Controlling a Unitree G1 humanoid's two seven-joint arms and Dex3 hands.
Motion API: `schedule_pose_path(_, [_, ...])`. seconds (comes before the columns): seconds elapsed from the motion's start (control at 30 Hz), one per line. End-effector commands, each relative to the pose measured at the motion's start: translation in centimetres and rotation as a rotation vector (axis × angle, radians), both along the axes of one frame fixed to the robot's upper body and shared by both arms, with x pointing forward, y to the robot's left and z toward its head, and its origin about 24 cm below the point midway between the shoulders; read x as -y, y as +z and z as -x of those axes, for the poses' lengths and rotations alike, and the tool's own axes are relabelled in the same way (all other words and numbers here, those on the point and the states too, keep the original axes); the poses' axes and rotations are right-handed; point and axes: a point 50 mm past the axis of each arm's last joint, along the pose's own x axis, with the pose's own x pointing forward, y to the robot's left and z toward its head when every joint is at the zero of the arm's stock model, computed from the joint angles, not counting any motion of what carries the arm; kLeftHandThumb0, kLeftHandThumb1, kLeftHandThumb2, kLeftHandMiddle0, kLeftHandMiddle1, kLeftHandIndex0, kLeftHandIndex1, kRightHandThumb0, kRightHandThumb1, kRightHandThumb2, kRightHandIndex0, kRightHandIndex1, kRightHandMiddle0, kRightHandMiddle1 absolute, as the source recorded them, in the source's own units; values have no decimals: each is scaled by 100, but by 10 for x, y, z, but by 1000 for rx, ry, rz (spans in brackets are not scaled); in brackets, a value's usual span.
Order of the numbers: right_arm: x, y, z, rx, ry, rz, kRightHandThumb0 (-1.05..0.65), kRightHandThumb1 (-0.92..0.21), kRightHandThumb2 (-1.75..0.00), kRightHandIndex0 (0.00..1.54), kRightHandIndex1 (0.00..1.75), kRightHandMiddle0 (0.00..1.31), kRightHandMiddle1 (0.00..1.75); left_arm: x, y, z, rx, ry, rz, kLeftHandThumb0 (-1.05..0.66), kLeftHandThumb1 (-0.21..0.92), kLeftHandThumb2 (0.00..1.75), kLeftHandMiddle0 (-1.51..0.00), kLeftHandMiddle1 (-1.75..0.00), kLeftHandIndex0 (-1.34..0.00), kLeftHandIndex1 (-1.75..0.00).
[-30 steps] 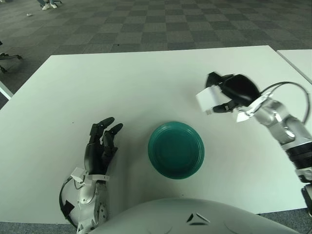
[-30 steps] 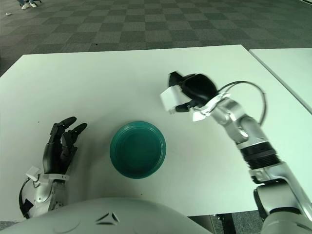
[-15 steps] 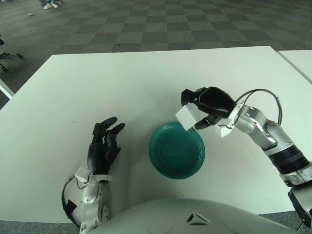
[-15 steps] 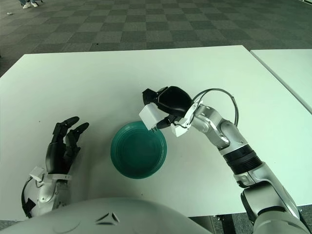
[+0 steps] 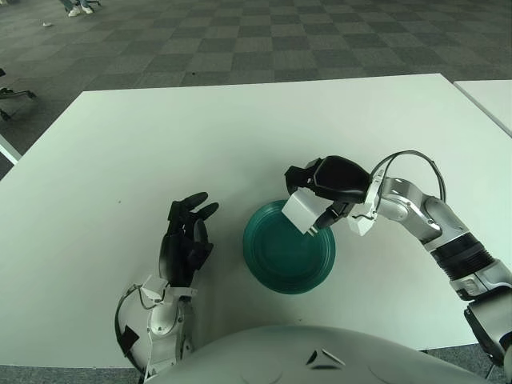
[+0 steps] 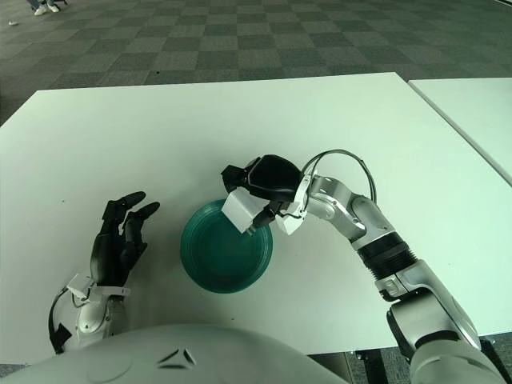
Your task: Put the charger into the plate.
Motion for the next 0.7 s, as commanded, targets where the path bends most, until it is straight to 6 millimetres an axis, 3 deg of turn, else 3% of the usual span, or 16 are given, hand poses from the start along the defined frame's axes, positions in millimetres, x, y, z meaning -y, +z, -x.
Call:
schedule_pose_path(0.0, [-4,7,3,23,34,-28,-41,-57,-99,80,175,42,175,10,-25,17,-137,18,67,-81,92,67,-28,-105,-15,-124])
schedule_pose_path(0.33, [0,5,17,5,94,-22,-42,-54,-103,82,175,44,175,14,-23,11,-129,3,82,-83,92,66,-31,-107,-19,-126])
schedule_pose_path(0.67, [-5,-2,27,-1,175,-10,-40,-61,-95,83,175,40,175,20,-21,8,-120,14,127,-80,92,61,-31,-105,-18,-124])
